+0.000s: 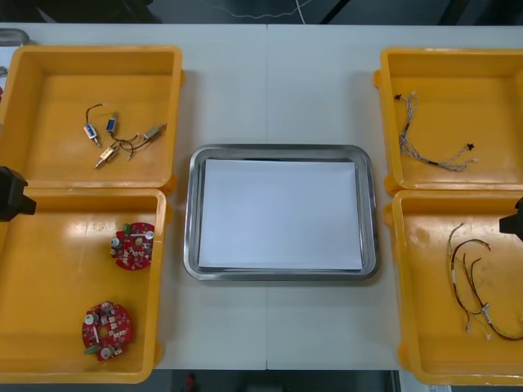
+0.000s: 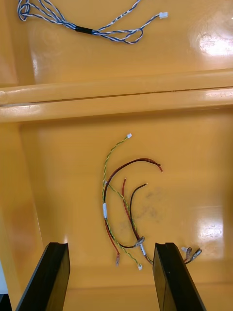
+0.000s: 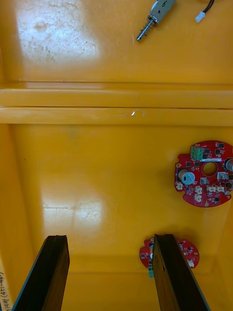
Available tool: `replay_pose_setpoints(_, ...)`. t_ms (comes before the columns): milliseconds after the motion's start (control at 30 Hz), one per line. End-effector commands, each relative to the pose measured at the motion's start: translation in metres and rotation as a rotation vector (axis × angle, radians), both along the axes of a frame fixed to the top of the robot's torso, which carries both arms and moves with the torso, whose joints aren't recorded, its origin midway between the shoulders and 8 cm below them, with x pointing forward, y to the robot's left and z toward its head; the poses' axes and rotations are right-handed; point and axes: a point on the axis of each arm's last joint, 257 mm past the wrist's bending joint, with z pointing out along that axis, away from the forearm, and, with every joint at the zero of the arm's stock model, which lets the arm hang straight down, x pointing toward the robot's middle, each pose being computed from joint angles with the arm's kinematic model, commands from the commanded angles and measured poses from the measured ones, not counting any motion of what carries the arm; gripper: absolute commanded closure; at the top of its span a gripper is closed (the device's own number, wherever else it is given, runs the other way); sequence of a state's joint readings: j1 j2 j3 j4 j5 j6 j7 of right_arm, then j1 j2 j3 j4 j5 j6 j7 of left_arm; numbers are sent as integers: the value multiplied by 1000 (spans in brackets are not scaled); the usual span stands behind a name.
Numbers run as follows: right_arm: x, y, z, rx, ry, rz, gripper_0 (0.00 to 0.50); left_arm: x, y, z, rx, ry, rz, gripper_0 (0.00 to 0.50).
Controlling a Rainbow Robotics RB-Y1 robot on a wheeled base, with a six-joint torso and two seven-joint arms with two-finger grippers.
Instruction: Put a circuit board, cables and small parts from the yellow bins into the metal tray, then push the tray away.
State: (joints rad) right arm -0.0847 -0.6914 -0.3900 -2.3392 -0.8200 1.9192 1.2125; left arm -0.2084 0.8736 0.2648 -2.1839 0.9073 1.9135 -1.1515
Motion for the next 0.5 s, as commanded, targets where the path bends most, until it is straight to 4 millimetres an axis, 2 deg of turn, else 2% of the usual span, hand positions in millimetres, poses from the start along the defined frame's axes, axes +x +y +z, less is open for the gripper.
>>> replay_pose_setpoints(33, -5, -9, 10, -43, -16, -3, 0, -4, 16, 15, 81, -18, -50, 0)
replay_pose_setpoints(500, -5, -9, 10, -43, -16, -3, 0, -4, 16, 15, 81, -18, -50, 0)
